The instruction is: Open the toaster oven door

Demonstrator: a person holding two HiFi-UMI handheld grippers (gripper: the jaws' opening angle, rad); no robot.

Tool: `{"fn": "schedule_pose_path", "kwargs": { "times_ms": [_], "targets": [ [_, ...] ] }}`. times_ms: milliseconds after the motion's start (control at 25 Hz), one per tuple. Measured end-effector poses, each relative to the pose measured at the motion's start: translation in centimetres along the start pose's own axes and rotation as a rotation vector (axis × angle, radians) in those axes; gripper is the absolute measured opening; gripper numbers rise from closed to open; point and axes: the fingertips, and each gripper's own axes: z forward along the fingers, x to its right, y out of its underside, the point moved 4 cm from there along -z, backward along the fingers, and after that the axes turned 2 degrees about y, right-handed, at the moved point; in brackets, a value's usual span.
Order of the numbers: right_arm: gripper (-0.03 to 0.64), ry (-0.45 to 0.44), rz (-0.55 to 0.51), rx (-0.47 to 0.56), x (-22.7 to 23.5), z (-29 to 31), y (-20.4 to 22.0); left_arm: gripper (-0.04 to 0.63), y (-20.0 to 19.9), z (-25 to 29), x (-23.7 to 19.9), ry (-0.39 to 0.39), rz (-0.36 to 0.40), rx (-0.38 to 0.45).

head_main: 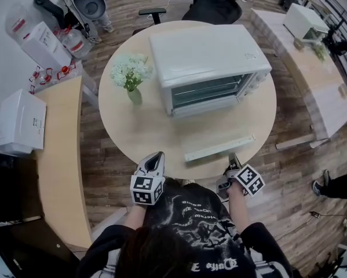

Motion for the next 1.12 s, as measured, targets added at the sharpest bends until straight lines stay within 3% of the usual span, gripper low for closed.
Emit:
{"fn": "schedule_pose_path", "kwargs": {
  "times_ms": [400,600,680,1120],
  "targets": [
    [0.008,-0.068,-0.718,0.172,-9.3,-4.7,-3.2,0.020,-3.5,-0.5,2.2,0.081,0.015,0.104],
    [0.008,-0.085,-0.944,0.226,-12.2,-4.9,-1.6,0.020,-4.2,-1.1,2.7,0.103,0.050,0.135],
    [0.008,-0.075,-0.997,0.210,-12.4,-4.8,-0.7,0.020,-3.9,-1.3,2.6,0.103,0.063,0.131],
    [0.006,-0.093,-1.073,0.208,-13.9,-4.0,0.3,0.020,-3.6,-2.5,0.8,0.060,0.048,0.138]
  ]
}}
